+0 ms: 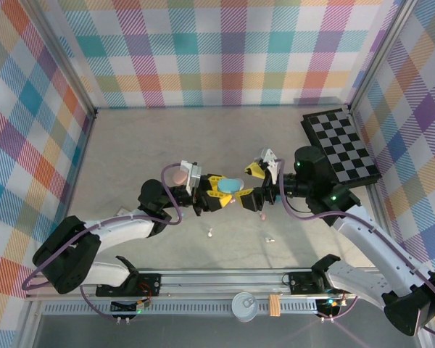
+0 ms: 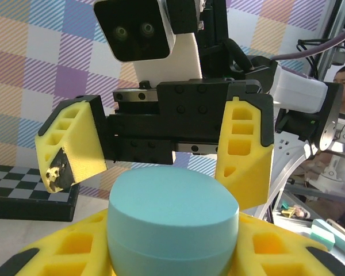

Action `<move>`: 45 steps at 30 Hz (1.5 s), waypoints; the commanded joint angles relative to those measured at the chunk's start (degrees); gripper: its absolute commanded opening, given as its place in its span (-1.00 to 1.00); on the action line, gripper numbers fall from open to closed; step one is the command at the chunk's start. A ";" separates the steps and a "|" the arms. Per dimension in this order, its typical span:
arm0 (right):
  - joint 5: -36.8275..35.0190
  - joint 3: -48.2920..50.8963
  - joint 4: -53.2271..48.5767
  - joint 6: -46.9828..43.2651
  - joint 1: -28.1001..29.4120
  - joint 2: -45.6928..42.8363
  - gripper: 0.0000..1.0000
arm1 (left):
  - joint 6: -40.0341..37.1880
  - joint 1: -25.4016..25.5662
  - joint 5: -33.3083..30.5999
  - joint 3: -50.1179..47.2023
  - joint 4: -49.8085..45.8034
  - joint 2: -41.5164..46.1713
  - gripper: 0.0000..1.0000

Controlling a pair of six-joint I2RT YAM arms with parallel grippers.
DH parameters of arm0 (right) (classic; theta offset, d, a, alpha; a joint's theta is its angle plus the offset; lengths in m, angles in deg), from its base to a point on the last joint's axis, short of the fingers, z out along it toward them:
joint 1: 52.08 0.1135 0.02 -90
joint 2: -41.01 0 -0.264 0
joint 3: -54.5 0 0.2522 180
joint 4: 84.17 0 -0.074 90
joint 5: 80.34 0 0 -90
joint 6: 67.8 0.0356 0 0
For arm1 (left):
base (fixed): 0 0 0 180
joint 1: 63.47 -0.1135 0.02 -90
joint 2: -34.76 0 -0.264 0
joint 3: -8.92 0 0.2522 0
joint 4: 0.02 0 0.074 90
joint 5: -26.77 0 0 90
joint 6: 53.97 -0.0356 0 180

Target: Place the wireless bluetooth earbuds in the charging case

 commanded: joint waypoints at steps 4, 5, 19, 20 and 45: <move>-5.35 -2.40 3.85 4.42 0.37 0.39 0.89 | 0.36 -0.11 2.80 -0.35 3.05 2.39 -0.43; -5.62 -2.51 4.00 5.08 0.36 0.44 0.89 | 0.28 -0.07 2.92 -0.45 3.09 2.46 -0.43; -4.84 -3.47 4.98 8.34 0.34 0.17 0.89 | -0.51 -0.07 2.93 -1.15 3.04 2.52 -0.43; -5.72 -3.72 4.73 8.87 0.37 0.28 0.89 | -0.70 -0.10 2.99 -1.23 3.08 2.62 -0.43; -30.14 4.09 3.52 24.70 -0.73 -11.47 0.98 | -4.20 -2.58 -0.66 -4.36 3.24 2.93 -0.43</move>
